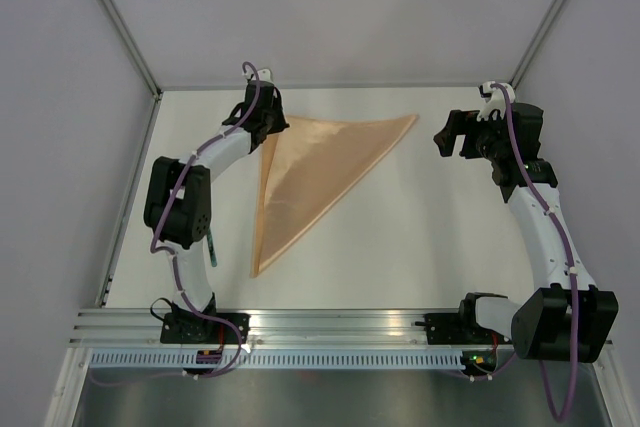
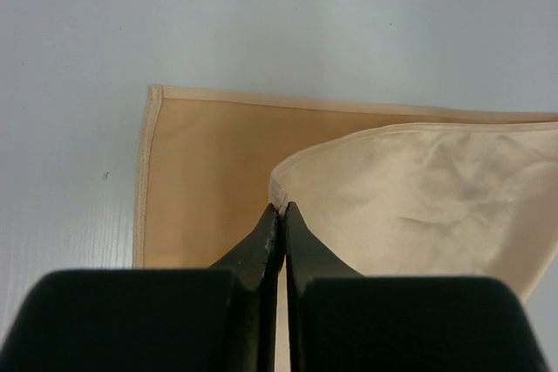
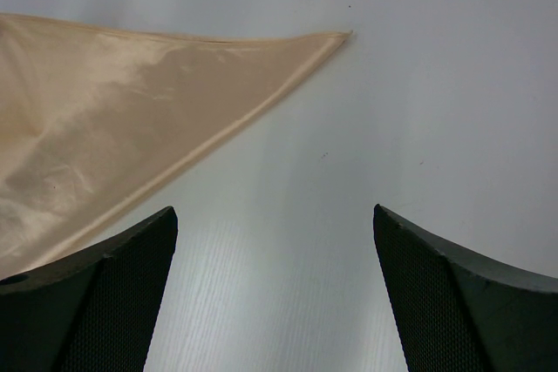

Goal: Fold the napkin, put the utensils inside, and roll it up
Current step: Fold the napkin at the center of the board.

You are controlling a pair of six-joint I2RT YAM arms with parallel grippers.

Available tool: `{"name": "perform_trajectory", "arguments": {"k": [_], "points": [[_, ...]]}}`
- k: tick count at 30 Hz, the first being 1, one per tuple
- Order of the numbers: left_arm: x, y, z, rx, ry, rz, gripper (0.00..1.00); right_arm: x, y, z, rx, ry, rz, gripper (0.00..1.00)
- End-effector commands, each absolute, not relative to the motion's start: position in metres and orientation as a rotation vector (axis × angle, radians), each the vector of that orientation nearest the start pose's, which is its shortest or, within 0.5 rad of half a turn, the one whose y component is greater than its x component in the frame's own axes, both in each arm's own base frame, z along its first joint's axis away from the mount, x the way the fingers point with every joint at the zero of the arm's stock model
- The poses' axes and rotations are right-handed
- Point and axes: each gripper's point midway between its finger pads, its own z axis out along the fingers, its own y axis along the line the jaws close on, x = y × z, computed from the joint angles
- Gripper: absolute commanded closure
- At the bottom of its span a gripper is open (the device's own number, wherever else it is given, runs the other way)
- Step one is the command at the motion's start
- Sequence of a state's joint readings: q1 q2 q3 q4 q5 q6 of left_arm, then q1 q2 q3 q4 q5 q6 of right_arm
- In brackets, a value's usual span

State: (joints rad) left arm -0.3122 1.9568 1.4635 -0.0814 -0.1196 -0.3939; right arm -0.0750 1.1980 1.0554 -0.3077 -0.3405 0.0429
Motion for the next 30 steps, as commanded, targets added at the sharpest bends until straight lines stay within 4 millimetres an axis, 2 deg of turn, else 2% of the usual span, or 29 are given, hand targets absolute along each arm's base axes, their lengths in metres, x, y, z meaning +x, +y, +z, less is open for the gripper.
{"name": "perform_trajectory", "arguments": {"k": [1,13,30], "points": [[0.539,-0.164,0.137,-0.111,2.135,-0.280,0.98,0.378,0.033,0.248,-0.107,1.992,0.322,0.02],[0.547,-0.161,0.145,-0.116,2.125,-0.279,0.98,0.378,0.032,0.248,-0.109,1.992,0.319,0.02],[0.555,-0.154,0.146,-0.116,2.126,-0.257,0.98,0.379,0.032,0.246,-0.107,1.996,0.318,0.02]]}}
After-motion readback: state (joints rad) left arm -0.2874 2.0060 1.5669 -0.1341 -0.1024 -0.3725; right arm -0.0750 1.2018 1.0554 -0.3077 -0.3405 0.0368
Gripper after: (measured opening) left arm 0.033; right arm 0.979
